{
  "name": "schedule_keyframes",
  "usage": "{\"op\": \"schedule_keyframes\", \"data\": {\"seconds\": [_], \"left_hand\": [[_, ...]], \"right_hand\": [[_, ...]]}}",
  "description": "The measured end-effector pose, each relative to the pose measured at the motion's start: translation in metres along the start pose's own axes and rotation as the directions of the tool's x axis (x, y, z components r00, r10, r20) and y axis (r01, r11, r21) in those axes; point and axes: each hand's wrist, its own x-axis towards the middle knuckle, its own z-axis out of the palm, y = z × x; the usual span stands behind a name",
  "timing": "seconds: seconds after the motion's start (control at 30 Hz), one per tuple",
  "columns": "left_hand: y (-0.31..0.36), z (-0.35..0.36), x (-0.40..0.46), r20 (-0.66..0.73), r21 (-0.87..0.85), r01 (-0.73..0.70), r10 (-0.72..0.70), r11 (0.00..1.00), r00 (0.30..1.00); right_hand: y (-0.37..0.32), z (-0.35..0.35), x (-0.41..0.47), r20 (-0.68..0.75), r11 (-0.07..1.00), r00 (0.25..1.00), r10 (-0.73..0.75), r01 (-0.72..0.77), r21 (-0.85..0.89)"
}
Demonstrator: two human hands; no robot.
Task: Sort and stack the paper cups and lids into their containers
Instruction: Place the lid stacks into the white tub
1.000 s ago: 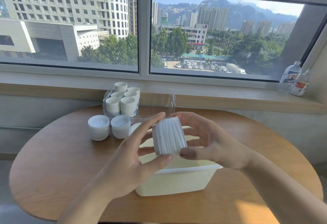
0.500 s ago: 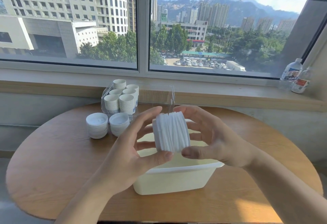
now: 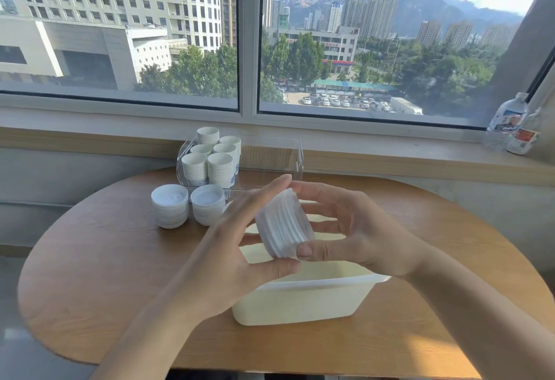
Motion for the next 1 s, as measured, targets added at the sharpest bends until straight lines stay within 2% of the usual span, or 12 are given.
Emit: {"op": "schedule_keyframes", "data": {"seconds": [0.07, 0.23, 0.4, 0.47, 0.57, 0.67, 0.77, 1.0], "left_hand": [[-0.006, -0.001, 0.001, -0.003, 0.058, -0.03, 0.03, 0.998, 1.0], [-0.023, 0.001, 0.005, -0.094, 0.079, -0.004, 0.012, 0.997, 0.996], [-0.039, 0.001, 0.009, -0.145, 0.167, 0.027, -0.003, 0.986, 0.989], [-0.049, -0.005, 0.008, -0.142, 0.197, 0.047, -0.019, 0.979, 0.99], [-0.067, -0.016, 0.001, -0.142, 0.234, 0.097, -0.064, 0.967, 0.988], [-0.089, -0.023, -0.008, -0.156, 0.201, 0.176, -0.146, 0.964, 0.977], [-0.102, -0.021, -0.013, -0.145, 0.094, 0.223, -0.208, 0.97, 0.967], [-0.112, -0.02, -0.02, -0.147, 0.007, 0.203, -0.2, 0.979, 0.969]], "right_hand": [[0.002, -0.001, 0.006, 0.022, 0.999, 0.999, 0.032, -0.032, -0.026], [0.012, 0.004, 0.023, 0.026, 0.992, 0.993, 0.118, -0.117, -0.046], [0.018, 0.014, 0.044, -0.069, 0.971, 0.992, 0.107, -0.119, -0.21], [0.023, 0.015, 0.052, -0.064, 0.959, 0.993, 0.095, -0.108, -0.26], [0.038, 0.013, 0.061, -0.032, 0.896, 0.995, 0.098, -0.102, -0.433], [0.061, 0.015, 0.072, 0.009, 0.807, 0.983, 0.185, -0.147, -0.573], [0.087, 0.028, 0.083, 0.073, 0.73, 0.955, 0.287, -0.169, -0.662], [0.12, 0.056, 0.106, 0.191, 0.616, 0.906, 0.377, -0.091, -0.783]]}}
